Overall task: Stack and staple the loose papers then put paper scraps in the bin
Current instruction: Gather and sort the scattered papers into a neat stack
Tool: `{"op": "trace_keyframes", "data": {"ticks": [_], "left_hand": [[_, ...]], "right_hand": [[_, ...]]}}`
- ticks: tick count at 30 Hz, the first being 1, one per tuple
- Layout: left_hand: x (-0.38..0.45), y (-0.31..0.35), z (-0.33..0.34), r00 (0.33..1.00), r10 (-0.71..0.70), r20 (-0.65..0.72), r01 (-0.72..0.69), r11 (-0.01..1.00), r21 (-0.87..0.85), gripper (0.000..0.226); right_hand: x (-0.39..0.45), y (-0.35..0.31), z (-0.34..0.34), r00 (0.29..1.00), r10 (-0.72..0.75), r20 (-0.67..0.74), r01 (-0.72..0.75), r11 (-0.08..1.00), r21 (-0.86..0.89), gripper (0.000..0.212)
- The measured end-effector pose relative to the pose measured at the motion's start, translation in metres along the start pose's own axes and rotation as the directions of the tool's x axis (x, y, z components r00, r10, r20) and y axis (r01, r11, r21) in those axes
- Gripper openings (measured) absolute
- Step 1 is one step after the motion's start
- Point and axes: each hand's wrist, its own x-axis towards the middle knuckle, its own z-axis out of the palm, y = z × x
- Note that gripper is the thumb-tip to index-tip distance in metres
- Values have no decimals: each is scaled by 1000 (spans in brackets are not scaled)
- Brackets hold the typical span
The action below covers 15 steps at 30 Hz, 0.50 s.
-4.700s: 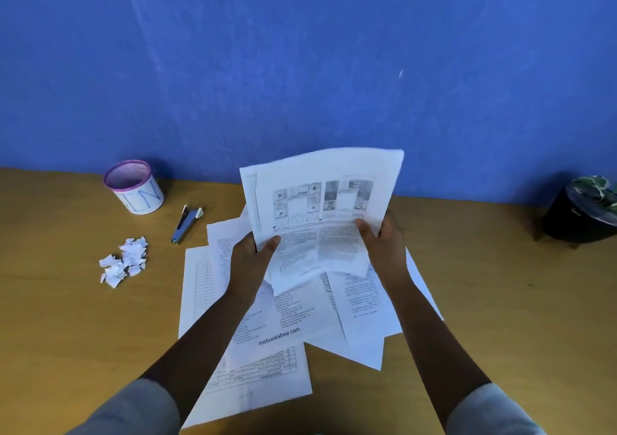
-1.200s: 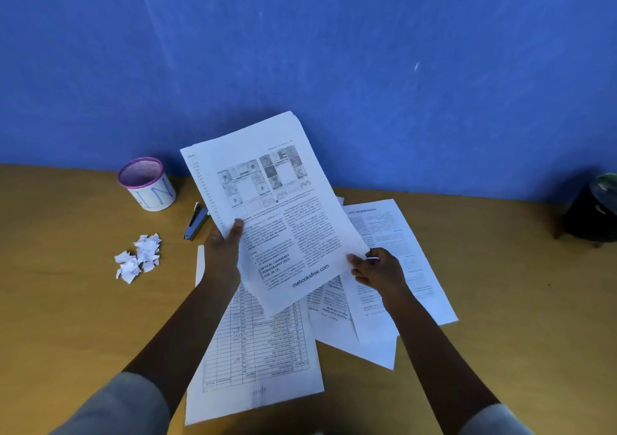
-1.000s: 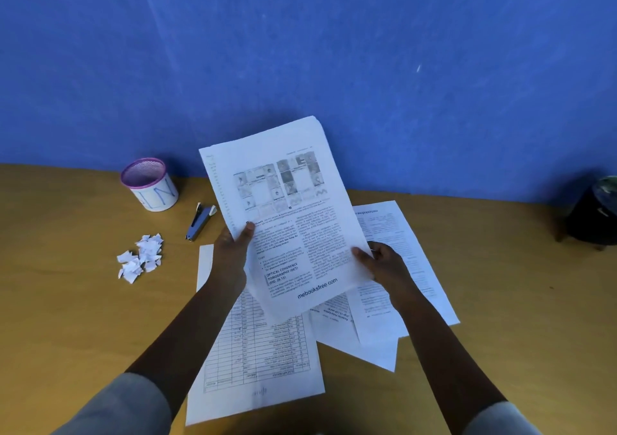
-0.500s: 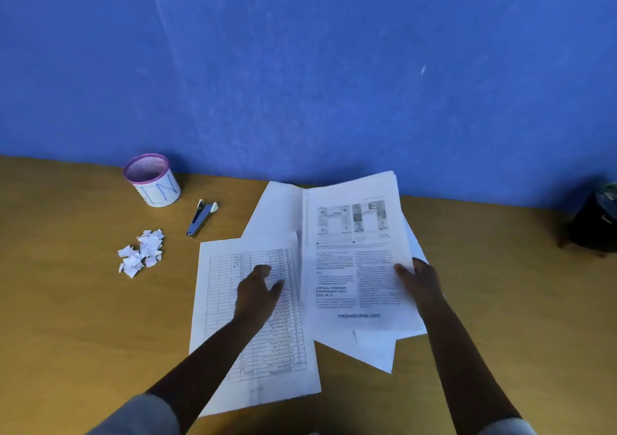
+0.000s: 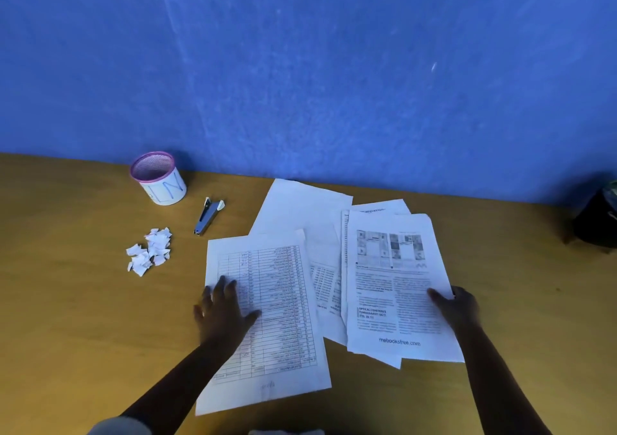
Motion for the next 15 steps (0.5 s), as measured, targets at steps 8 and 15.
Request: {"op": "trace_keyframes", "data": {"ticks": [8,15], "left_hand": [[-1,-1,0,998,55,-29,-55,998,-5,86],[-3,-5,6,995,81,-51,-82,996,-20,82]], "right_hand": [[-46,-27,24,979,-176,-105,156,972,-176,58],[-112,-63,88,907,-247,342,287,955,-70,50]]}}
